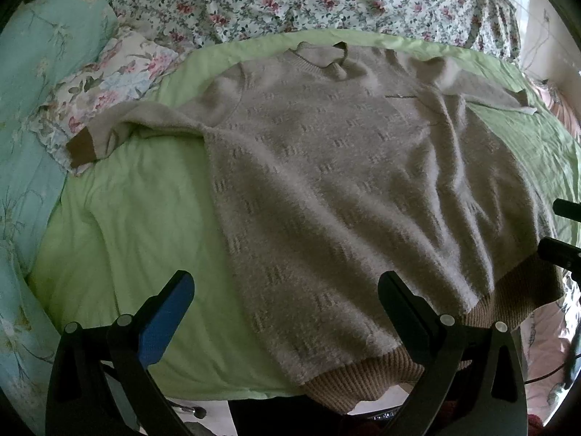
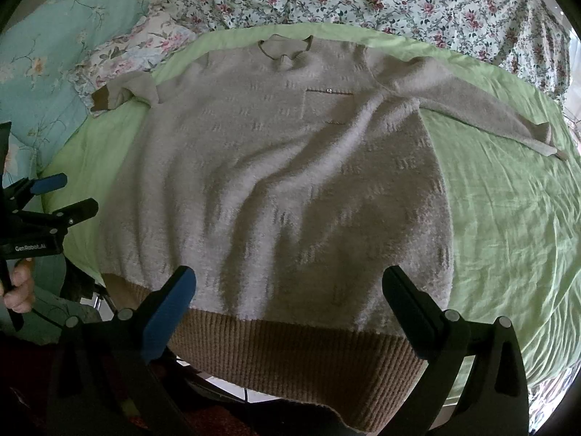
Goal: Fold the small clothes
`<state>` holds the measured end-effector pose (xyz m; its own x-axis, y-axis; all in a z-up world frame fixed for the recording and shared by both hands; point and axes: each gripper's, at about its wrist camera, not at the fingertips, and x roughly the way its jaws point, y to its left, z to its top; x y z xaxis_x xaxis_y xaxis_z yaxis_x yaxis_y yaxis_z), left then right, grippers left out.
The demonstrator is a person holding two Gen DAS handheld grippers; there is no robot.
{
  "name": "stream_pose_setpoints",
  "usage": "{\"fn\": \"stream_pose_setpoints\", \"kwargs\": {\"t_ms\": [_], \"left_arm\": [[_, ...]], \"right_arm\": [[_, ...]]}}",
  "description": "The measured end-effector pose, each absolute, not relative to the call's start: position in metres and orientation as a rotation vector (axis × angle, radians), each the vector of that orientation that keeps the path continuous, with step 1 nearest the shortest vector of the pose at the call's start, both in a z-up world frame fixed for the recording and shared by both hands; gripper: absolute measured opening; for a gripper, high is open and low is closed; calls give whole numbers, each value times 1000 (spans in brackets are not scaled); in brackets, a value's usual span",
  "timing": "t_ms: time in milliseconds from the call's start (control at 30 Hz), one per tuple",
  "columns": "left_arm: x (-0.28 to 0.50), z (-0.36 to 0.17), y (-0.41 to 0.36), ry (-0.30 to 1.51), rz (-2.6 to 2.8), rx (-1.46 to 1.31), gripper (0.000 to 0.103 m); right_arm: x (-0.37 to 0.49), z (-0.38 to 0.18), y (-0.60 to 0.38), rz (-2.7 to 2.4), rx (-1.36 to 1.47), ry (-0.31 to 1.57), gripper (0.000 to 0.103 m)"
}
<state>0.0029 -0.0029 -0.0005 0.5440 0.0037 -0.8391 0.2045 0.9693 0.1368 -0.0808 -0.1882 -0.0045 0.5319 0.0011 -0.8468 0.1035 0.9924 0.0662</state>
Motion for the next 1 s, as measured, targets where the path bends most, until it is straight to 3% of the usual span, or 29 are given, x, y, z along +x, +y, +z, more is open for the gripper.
{"fn": "stream_pose_setpoints", "kwargs": {"t_ms": [1000], "left_arm": [[5,-1,-1,911,-115,216,102]], "right_arm": [[-81,0,-200,-65,134,927,102]]}}
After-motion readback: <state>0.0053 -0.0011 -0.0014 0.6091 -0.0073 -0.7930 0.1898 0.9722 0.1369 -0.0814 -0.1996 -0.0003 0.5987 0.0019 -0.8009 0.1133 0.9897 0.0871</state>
